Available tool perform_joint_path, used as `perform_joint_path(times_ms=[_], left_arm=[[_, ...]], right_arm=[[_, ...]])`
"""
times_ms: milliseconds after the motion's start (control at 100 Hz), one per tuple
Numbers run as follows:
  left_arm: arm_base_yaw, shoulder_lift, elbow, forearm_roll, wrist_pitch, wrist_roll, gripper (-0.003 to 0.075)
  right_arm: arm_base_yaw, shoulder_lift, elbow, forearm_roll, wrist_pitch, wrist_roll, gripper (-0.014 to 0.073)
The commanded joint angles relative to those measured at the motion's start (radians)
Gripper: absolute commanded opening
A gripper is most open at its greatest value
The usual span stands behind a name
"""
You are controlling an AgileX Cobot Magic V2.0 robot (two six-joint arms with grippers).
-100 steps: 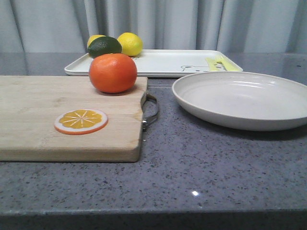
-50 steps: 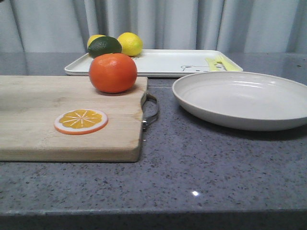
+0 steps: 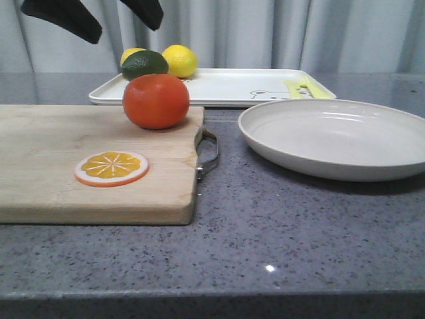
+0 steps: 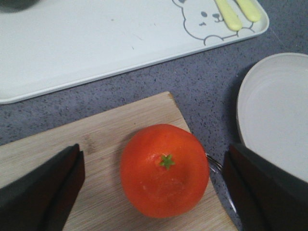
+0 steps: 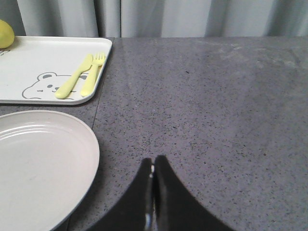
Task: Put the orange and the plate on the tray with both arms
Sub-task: 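Lower the left gripper around the orange on the cutting board and close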
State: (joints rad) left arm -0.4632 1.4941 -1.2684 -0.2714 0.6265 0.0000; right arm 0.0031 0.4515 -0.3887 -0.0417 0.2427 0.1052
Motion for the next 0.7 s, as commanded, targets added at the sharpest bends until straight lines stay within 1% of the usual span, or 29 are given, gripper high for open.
perform_joint_path(times_ms=[0,100,210,690], left_arm=[[-0.009,0.017,-0.082,-0.032,0.029,0.0,0.0568],[-0.009,0.061,-0.129,-0.039,0.075,0.0,0.0568],[-0.009,0.092,-0.148,-0.049,0.083,0.0,0.0568],[-0.009,0.14,-0.148,-0.09,0.105,0.0,0.0568]], right_arm=[[-0.005,0.009,-0.037,-0.007,-0.084,-0.001,-0.0057],[-0.005,0.009,-0.037,-0.007,-0.084,-0.001,-0.0057],[-0.005,0.009,-0.037,-0.007,-0.084,-0.001,-0.0057],[-0.005,0.009,-0.036,-0.007,-0.083,-0.001,-0.0057]])
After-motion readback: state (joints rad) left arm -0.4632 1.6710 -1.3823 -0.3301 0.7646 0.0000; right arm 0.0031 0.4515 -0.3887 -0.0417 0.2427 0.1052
